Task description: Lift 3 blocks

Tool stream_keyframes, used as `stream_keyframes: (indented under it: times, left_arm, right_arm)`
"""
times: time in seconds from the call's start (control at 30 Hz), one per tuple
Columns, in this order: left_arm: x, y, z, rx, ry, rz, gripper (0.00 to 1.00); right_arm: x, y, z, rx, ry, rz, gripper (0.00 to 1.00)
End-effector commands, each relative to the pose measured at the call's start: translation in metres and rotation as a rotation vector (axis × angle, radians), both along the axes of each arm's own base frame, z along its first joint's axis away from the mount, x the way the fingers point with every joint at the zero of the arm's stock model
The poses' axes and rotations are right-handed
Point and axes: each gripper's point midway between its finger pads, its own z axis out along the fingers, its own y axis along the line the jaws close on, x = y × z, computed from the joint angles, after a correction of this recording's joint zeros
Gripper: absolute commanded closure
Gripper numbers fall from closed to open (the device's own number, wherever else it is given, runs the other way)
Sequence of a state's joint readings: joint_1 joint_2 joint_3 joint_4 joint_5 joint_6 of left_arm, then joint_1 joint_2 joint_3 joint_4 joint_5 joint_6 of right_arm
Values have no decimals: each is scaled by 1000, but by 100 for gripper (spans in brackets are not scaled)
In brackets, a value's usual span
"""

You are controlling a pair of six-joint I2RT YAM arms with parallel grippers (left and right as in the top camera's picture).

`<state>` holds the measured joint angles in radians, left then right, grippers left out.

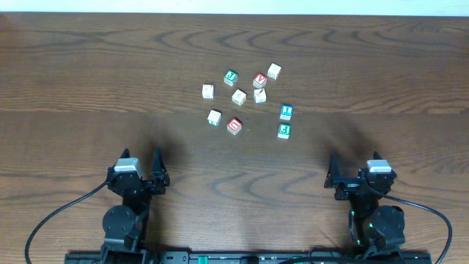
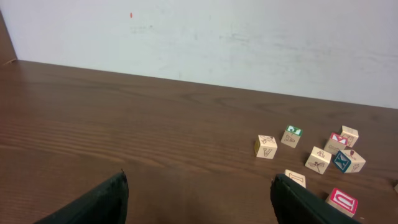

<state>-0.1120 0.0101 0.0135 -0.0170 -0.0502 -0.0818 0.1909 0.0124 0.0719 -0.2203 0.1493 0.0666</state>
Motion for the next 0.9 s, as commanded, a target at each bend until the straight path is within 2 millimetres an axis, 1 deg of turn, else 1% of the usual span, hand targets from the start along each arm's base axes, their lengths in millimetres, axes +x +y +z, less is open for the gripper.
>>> stream_keyframes:
  times: [0.0, 0.67, 0.87]
  left_arm:
    - [-1, 3, -16, -1, 54, 18, 26]
    - [-1, 3, -16, -1, 54, 18, 26]
    - [-1, 3, -16, -1, 54, 18, 26]
  right_arm:
    - [0, 2, -2, -8, 4, 19, 1]
    - [0, 4, -3, -4, 10, 26, 1]
    - [-1, 7, -3, 12, 12, 43, 1]
